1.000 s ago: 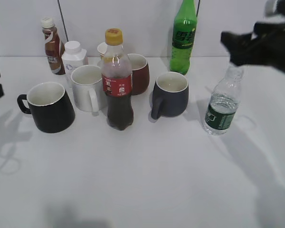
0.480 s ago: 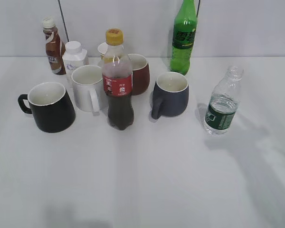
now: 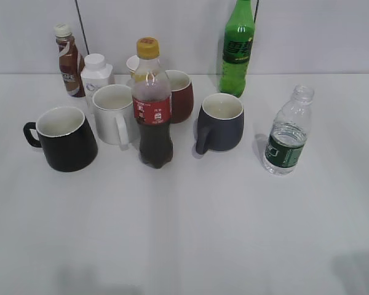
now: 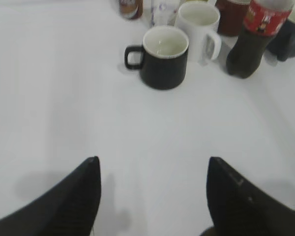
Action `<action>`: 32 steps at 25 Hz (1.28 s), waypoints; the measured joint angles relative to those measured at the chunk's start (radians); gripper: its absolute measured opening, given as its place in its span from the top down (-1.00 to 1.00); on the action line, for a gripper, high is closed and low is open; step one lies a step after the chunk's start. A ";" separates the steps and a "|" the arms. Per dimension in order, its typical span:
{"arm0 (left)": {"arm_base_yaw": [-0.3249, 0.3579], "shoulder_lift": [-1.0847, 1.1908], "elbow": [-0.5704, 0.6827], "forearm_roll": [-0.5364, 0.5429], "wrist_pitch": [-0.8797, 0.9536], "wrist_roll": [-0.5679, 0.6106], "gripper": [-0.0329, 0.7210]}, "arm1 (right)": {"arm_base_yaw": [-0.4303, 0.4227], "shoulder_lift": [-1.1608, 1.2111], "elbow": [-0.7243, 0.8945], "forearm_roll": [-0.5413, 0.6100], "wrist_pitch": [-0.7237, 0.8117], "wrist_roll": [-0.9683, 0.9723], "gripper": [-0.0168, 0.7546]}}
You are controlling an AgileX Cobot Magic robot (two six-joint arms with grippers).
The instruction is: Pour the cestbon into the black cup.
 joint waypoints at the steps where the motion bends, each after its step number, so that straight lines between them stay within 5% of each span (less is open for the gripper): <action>1: 0.000 -0.023 0.000 0.009 0.020 -0.006 -0.46 | 0.000 -0.038 0.003 0.002 0.034 -0.001 -0.63; 8: 0.000 -0.142 0.068 0.046 0.002 -0.015 -0.47 | 0.000 -0.198 0.121 0.008 0.105 -0.010 -0.59; 24: 0.002 -0.155 0.092 0.046 -0.041 -0.016 -0.42 | -0.003 -0.205 0.166 0.006 -0.015 -0.028 -0.58; 32: 0.083 -0.194 0.092 0.046 -0.042 -0.016 -0.42 | -0.130 -0.257 0.168 0.003 -0.020 -0.028 -0.58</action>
